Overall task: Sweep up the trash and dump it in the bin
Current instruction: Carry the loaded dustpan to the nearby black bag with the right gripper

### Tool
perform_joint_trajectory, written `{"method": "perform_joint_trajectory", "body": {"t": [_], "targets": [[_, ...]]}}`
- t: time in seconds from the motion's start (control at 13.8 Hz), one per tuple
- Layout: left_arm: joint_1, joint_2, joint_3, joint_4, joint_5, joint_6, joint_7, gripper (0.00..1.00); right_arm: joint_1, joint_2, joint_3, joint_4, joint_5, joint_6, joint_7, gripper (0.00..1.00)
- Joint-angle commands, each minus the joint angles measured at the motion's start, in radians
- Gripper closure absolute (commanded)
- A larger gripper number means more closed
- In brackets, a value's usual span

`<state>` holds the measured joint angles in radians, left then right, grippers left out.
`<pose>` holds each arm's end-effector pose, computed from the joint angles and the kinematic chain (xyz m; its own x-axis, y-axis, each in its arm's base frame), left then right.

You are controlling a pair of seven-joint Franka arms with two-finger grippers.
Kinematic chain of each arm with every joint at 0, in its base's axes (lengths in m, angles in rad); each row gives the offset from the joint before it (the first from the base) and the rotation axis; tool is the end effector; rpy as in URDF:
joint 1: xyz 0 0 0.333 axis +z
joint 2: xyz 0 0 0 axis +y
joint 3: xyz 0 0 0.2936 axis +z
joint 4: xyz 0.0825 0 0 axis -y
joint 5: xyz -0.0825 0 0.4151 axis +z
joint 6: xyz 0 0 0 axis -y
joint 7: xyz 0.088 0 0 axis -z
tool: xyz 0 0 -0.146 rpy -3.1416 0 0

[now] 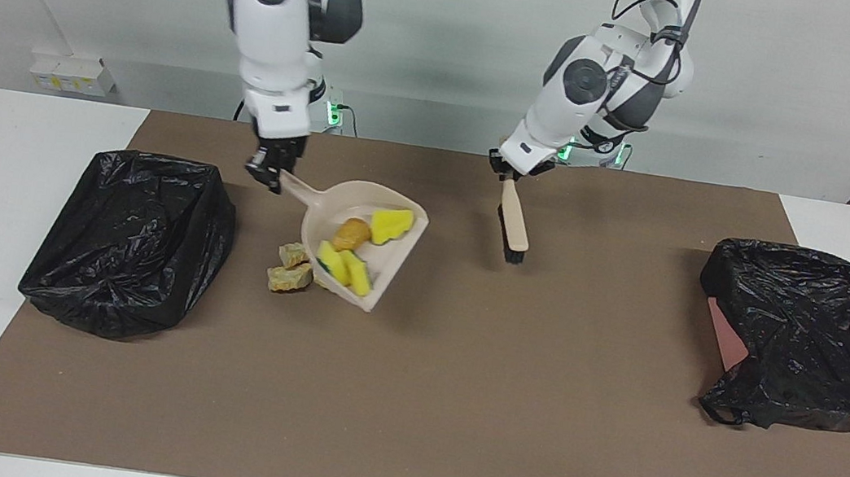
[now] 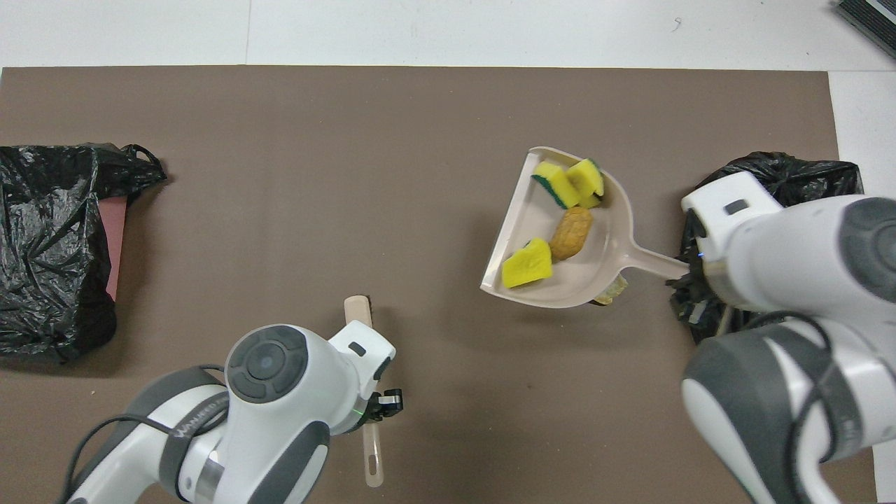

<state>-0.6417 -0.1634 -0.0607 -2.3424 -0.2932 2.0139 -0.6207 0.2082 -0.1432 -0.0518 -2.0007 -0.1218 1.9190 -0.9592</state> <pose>0.3542 -0.3347 0.3110 0.9592 0.0540 -0.2776 0.0795 -0.9935 0.0814 0.5536 0.0735 0.4574 0.4070 0.9117 -0.0554 0.9100 -0.3995 0.1111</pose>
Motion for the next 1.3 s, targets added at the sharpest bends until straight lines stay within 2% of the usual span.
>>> {"method": "perform_joint_trajectory", "body": {"t": [0.0, 0.22, 0.43, 0.51, 0.58, 0.79, 1.01, 1.23], "targets": [[-0.087, 0.036, 0.010, -0.031, 0.003, 0.101, -0.053, 1.00, -0.180, 0.001, 0.007, 0.054, 0.010, -0.050, -0.126, 1.00], [-0.148, 0.064, 0.010, -0.060, 0.000, 0.183, -0.102, 1.00, -0.375, 0.004, -0.020, 0.069, 0.044, -0.054, -0.344, 1.00], [-0.153, 0.087, 0.010, -0.061, 0.000, 0.200, -0.094, 1.00, -0.509, 0.016, -0.033, 0.108, -0.019, -0.045, -0.511, 1.00], [-0.148, 0.090, 0.010, -0.058, 0.002, 0.197, -0.080, 0.79, -0.530, 0.017, -0.034, 0.111, -0.069, -0.035, -0.568, 1.00], [-0.139, 0.093, 0.010, -0.048, 0.002, 0.189, -0.033, 0.01, -0.542, 0.017, -0.034, 0.111, -0.138, -0.023, -0.620, 1.00], [-0.078, 0.091, 0.018, 0.026, 0.003, 0.125, -0.022, 0.00, -0.555, 0.031, -0.034, 0.094, -0.278, 0.064, -0.745, 1.00], [0.061, 0.091, 0.019, 0.122, 0.051, 0.072, 0.044, 0.00, -0.530, 0.039, -0.025, 0.076, -0.453, 0.142, -0.766, 1.00], [0.209, 0.082, 0.019, 0.196, 0.092, 0.020, 0.161, 0.00, -0.506, 0.037, -0.023, 0.063, -0.525, 0.164, -0.760, 1.00]]}}
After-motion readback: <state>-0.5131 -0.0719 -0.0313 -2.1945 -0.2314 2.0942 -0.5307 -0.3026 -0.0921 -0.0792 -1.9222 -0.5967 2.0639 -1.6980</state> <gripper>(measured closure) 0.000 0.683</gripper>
